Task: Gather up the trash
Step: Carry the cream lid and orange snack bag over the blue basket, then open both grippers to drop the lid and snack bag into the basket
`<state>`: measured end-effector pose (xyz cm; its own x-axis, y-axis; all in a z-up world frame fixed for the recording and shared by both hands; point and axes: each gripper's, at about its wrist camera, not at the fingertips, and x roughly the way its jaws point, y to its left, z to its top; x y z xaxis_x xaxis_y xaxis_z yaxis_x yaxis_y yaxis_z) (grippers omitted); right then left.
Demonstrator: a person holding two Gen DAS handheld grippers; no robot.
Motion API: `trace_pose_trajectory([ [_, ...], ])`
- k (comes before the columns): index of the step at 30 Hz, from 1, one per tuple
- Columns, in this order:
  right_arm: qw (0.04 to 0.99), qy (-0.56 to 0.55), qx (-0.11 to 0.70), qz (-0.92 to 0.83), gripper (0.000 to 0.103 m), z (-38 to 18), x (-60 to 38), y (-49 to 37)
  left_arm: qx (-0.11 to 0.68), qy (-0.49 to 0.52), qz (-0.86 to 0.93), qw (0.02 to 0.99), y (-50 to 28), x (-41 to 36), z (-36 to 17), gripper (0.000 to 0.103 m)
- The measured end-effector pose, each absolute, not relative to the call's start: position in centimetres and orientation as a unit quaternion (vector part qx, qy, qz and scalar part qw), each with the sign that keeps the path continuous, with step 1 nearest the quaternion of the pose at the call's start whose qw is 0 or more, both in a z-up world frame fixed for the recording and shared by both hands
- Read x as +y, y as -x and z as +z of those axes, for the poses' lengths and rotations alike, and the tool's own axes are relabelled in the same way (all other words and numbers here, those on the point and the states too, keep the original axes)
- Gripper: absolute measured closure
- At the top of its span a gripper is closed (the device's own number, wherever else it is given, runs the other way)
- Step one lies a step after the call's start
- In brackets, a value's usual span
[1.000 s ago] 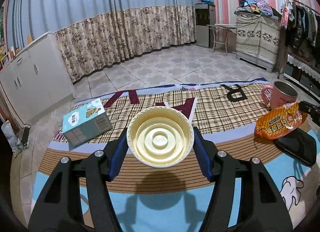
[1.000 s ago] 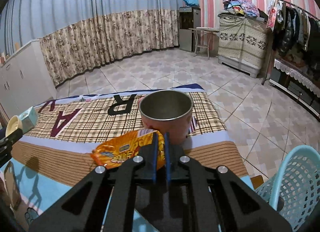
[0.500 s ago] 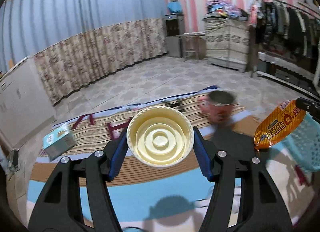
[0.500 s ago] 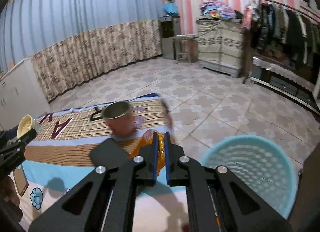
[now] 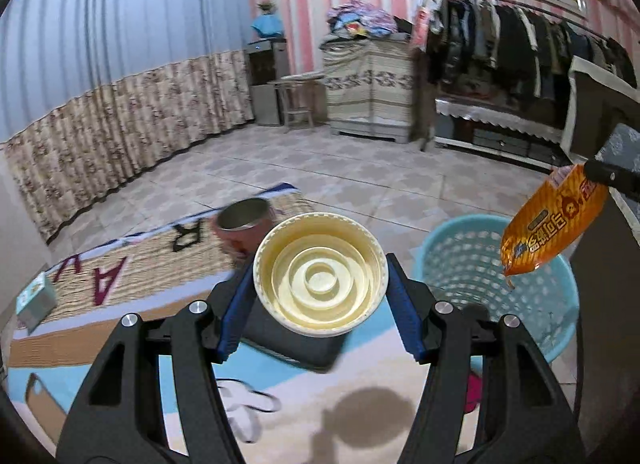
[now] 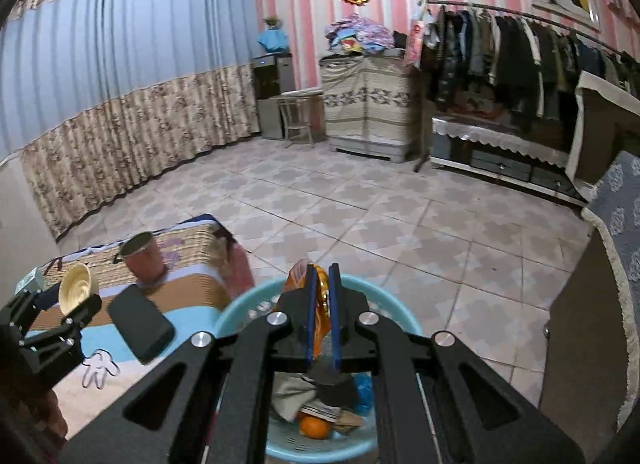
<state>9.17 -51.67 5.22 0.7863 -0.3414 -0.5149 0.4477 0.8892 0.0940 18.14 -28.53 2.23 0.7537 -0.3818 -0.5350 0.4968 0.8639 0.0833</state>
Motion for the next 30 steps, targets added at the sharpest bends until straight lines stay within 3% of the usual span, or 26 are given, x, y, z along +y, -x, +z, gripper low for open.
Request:
trace_pose_trajectory([
  [19, 0.923, -0.119, 0.280, -0.236, 0.097, 1.4, -55.7, -7.2, 0.268, -0.139, -0.315, 0.900, -17.2, -38.4, -0.1, 0.042],
  [21, 0.923, -0.116, 0.282, -0.236, 0.097, 1.4, -55.5, -7.5, 0.264, -0.148, -0.316, 0.899, -17.0, -39.0, 0.1, 0.028],
  [23, 0.922, -0.114, 0.284, -0.235, 0.097, 1.3, -55.4, -7.6, 0.248, -0.156, -0.306, 0.906, -16.7, -39.3, 0.6, 0.021],
  [30, 0.921, -0.114, 0.290, -0.234, 0.097, 0.7, -55.1, -8.0, 0.254, -0.135, -0.275, 0.917, -17.7, -37.1, 1.7, 0.015],
])
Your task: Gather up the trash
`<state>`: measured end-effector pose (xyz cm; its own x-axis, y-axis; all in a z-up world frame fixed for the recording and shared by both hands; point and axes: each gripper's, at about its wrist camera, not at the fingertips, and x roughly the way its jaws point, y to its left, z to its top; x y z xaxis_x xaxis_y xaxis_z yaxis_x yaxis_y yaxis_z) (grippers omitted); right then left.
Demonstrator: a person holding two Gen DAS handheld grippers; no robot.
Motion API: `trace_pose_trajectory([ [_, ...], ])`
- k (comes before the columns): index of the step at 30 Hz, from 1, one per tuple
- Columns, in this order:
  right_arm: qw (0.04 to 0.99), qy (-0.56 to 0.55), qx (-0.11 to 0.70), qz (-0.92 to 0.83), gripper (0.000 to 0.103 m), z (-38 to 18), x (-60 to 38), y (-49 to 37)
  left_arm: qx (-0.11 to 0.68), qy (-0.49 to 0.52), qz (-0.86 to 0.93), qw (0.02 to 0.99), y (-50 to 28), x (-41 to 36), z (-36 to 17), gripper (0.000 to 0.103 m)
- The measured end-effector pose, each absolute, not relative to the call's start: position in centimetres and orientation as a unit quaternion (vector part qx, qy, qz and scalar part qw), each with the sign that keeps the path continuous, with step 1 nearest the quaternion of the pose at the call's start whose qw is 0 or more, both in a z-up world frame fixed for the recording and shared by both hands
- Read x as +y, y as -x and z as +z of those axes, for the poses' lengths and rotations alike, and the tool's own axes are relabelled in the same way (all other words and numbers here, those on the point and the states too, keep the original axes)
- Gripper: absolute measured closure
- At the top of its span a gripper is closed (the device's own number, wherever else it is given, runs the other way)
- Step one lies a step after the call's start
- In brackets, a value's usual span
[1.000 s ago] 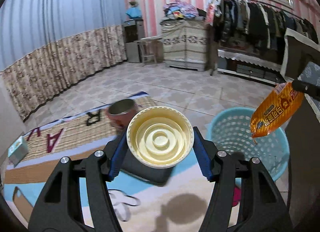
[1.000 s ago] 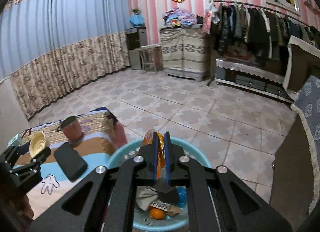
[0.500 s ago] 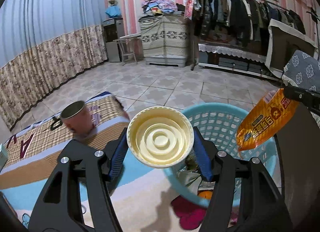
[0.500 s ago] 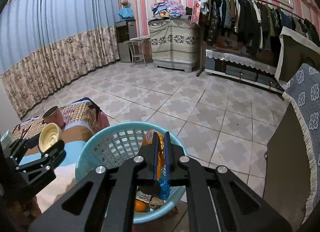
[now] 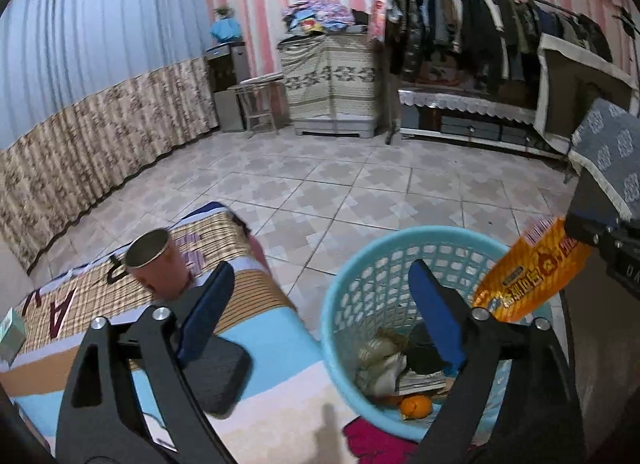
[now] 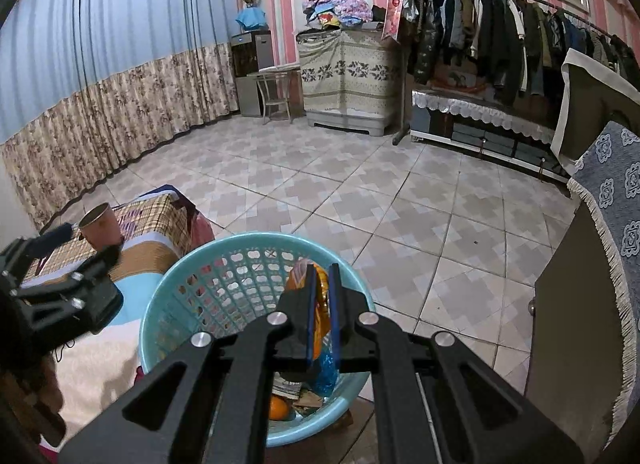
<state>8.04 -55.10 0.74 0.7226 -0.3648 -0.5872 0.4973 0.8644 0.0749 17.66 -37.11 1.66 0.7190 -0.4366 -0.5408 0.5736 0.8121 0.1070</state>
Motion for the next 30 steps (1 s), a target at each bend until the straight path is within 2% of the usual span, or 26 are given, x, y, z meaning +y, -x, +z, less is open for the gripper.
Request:
trace_pose_trajectory([
  [12, 0.918, -0.110, 0.307, -0.226, 0.096, -0.3, -54.3, -11.8, 0.241, -0.101, -0.219, 0.940, -18.5, -30.5, 4.2, 0.006],
  [17, 0.911, -0.096, 0.327, -0.234, 0.095, -0.3, -53.9, -13.9, 0.236, -0.094, -0.208, 0.944, -18.3, -28.4, 5.4, 0.006],
  [19, 0.909, -0.101, 0.333, -0.229, 0.075, -0.4, -53.8, -14.3, 0.232, -0.094, -0.203, 0.947, -18.0, -27.7, 5.7, 0.006],
  [20, 0.910, -0.101, 0.331, -0.230, 0.047, -0.4, -53.7, -14.4, 0.232, -0.093, -0.202, 0.947, -18.0, -27.5, 5.9, 0.006],
  [21, 0.911, -0.097, 0.325, -0.233, 0.037, -0.4, -53.5, -14.4, 0.232, -0.091, -0.201, 0.947, -17.9, -27.2, 6.0, 0.006],
  [23, 0.911, -0.093, 0.330, -0.231, 0.037, -0.5, -53.2, -14.5, 0.231, -0.085, -0.197, 0.949, -17.8, -26.4, 6.4, 0.006],
  [25, 0.910, -0.099, 0.333, -0.226, 0.030, -0.5, -53.2, -14.6, 0.228, -0.082, -0.194, 0.951, -17.7, -25.7, 6.7, 0.006],
  [27, 0.912, -0.108, 0.328, -0.223, 0.017, -0.5, -53.0, -14.3, 0.228, -0.079, -0.190, 0.952, -17.6, -24.9, 7.0, 0.005],
  [30, 0.913, -0.113, 0.320, -0.225, 0.007, -0.2, -52.5, -13.7, 0.226, -0.067, -0.189, 0.953, -17.4, -23.5, 7.6, 0.005],
])
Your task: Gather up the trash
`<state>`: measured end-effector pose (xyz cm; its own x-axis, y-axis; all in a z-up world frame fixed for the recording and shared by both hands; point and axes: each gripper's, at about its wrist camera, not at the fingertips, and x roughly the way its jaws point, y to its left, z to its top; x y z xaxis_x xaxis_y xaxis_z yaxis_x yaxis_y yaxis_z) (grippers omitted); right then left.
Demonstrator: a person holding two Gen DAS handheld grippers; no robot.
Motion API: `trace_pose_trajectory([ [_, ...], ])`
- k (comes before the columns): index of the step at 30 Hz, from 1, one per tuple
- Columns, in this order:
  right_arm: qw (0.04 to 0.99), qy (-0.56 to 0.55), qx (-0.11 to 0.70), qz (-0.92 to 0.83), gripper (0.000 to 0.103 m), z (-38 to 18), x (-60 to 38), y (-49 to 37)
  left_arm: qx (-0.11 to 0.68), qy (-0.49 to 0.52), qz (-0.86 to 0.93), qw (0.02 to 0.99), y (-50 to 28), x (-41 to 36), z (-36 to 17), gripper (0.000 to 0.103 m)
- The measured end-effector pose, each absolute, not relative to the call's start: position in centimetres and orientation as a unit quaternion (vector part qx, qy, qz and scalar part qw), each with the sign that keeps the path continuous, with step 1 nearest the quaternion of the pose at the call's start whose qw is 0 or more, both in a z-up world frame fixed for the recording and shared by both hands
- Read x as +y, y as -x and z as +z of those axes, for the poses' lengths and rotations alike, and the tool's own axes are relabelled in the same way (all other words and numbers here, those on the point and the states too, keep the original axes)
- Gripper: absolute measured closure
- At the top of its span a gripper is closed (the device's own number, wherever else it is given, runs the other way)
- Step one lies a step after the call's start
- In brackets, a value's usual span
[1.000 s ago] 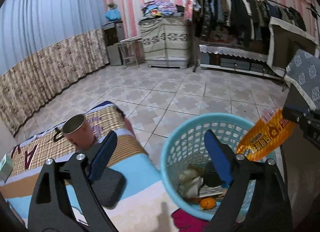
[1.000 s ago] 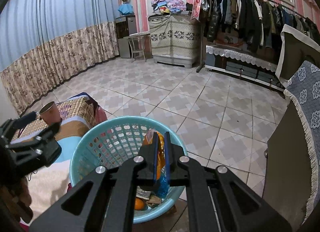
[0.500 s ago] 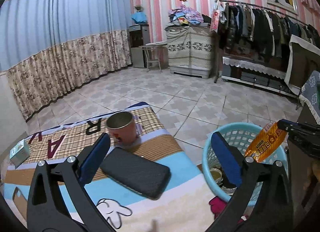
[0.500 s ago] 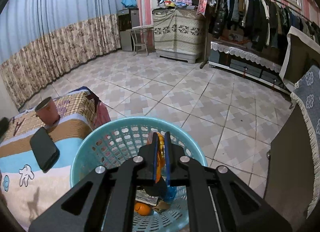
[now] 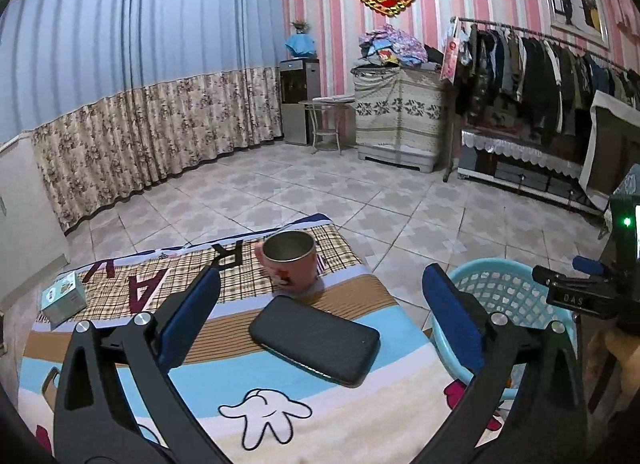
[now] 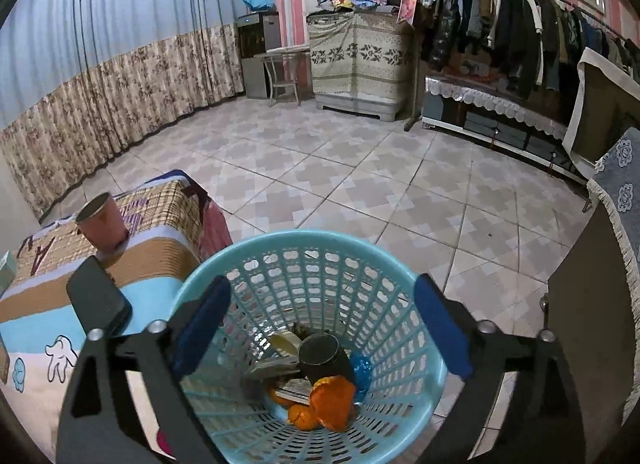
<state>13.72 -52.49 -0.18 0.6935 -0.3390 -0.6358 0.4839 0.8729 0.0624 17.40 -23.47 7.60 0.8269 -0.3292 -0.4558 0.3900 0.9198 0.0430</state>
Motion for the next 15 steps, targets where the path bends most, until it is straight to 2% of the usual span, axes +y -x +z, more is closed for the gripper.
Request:
trace_pose_trajectory([
  [15, 0.928, -0.151, 0.264, -0.215, 0.004, 3.1, -48.0, -9.1, 0.221, -0.041, -0.175, 0.959, -14.6, -17.6, 7.9, 0.005],
])
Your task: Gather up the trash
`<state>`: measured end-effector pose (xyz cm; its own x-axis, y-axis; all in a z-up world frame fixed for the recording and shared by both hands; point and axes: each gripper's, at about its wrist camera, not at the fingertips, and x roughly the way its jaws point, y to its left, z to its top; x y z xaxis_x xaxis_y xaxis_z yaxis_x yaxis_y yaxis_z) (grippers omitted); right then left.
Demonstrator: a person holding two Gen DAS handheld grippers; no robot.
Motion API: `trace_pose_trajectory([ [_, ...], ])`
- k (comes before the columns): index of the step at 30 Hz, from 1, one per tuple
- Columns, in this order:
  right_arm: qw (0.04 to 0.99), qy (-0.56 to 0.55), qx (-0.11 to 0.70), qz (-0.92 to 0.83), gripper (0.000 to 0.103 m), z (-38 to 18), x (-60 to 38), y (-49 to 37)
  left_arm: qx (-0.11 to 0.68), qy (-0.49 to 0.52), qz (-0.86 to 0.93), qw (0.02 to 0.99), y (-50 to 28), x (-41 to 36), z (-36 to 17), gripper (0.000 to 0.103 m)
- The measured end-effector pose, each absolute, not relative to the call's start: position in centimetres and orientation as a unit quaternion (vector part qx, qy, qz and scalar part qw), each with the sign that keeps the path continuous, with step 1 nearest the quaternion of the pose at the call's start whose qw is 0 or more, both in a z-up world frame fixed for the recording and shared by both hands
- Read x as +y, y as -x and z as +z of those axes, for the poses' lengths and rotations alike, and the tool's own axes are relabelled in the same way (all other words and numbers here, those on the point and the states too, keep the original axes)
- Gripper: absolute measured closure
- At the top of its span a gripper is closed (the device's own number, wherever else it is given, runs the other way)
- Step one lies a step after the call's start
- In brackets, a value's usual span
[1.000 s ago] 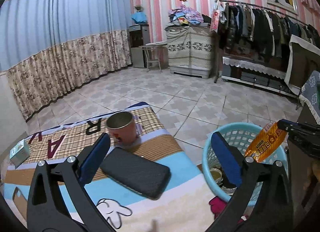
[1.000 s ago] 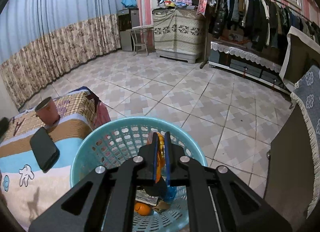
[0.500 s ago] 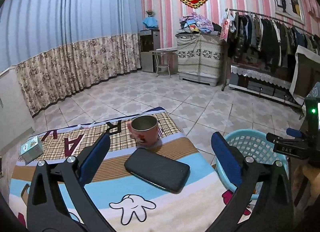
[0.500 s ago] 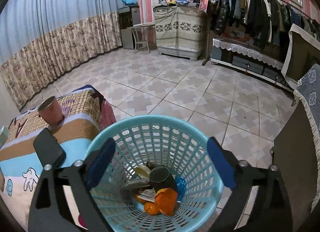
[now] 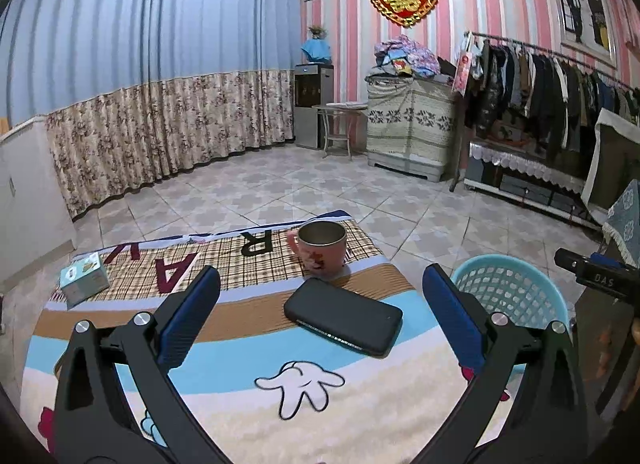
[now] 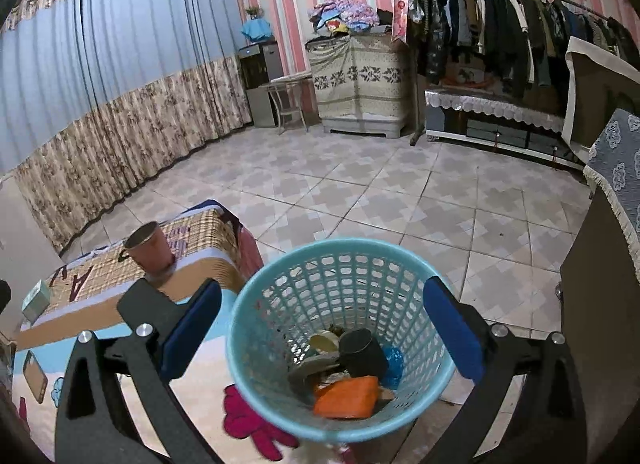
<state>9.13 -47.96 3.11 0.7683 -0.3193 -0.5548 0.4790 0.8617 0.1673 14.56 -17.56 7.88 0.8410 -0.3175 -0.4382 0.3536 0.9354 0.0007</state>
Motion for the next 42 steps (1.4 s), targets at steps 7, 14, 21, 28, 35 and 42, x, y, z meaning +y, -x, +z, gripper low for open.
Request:
trace_pose_trajectory([
  [7, 0.938, -0.146, 0.239, -0.206, 0.004, 4.2, -44.1, -6.9, 0.216, -0.043, -0.144, 0.965, -12.4, -14.4, 8.3, 0.005],
  [14, 0.949, -0.117, 0.226, -0.185, 0.004, 4.5, -39.0, -5.0, 0.218, -0.041, -0.133, 0.966, -10.0, -10.8, 8.0, 0.005],
  [21, 0.958, -0.104, 0.214, -0.160, 0.004, 4.7, -34.6, -3.0, 0.214, -0.037, -0.120, 0.969, -8.0, -8.4, 7.5, 0.005],
  [28, 0.961, -0.095, 0.206, -0.160, 0.004, 4.4, -30.7, -1.3, 0.201, -0.038, -0.127, 0.971, -5.5, -6.9, 7.0, 0.005],
  [35, 0.963, -0.069, 0.206, -0.161, 0.004, 3.5, -28.8, 0.8, 0.207, -0.040, -0.121, 0.970, -4.2, -6.3, 5.6, 0.005],
  [42, 0.964, -0.057, 0.199, -0.169, 0.004, 3.2, -29.0, 1.5, 0.208, -0.039, -0.124, 0.970, -3.5, -6.5, 4.7, 0.005],
])
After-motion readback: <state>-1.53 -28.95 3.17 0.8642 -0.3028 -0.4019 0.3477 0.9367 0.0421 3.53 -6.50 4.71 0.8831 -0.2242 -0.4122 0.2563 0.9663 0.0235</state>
